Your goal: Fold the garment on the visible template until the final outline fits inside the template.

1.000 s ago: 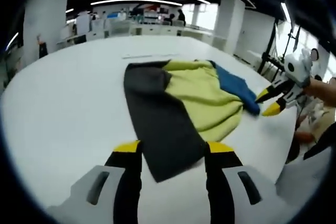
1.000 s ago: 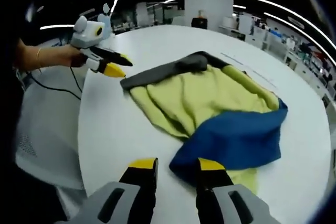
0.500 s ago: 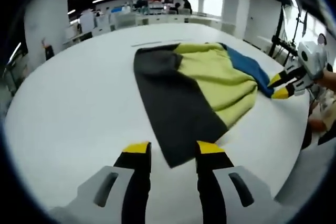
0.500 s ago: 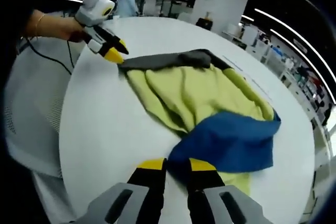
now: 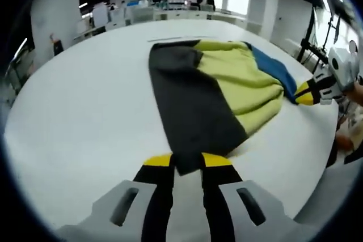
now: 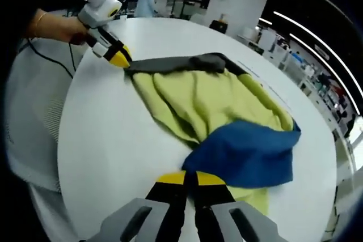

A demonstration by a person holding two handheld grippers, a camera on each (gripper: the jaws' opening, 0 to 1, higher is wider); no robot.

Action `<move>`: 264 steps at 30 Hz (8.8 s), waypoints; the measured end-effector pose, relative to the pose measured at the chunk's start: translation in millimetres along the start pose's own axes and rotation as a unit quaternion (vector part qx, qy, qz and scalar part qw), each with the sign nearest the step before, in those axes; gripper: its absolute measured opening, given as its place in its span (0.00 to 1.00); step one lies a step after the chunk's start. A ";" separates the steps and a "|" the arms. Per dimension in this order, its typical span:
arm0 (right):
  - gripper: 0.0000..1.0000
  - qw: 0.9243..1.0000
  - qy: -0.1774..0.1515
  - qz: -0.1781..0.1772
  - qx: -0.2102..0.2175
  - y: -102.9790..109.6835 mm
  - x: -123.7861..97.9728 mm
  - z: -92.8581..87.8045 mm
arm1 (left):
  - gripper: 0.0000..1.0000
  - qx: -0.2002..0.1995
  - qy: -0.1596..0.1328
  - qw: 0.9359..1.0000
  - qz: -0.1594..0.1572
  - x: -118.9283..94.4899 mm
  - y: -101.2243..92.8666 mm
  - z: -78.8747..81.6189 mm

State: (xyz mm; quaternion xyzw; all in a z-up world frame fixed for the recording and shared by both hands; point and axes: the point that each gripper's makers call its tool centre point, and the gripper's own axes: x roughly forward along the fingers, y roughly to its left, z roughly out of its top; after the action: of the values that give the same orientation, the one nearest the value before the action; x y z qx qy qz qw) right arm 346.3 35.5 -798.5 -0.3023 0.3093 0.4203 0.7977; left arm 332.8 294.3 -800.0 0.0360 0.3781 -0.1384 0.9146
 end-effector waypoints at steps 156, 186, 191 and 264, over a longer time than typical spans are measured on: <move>0.26 0.944 0.068 -0.105 0.306 -192.9 -75.1 -145.7 | 0.99 0.059 -0.154 0.982 -0.091 -53.0 29.9 111.0; 0.00 0.947 0.107 -0.109 0.284 -199.5 -71.5 -154.8 | 0.95 0.078 -0.140 0.982 -0.099 -58.4 12.9 91.7; 0.00 0.944 0.095 -0.111 0.296 -203.2 -74.6 -151.9 | 0.94 0.075 -0.141 0.982 -0.096 -59.8 14.3 90.3; 0.79 0.947 -0.065 -0.063 0.308 -165.0 -127.1 -63.7 | 0.95 0.069 -0.121 0.984 -0.116 -56.8 -3.2 68.2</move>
State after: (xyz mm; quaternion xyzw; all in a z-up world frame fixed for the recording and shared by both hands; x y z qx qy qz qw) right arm 414.6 -149.8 -706.7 -0.0333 0.3516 0.2718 0.8952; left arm 340.0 292.5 -711.6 0.0383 0.2560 -0.2724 0.9267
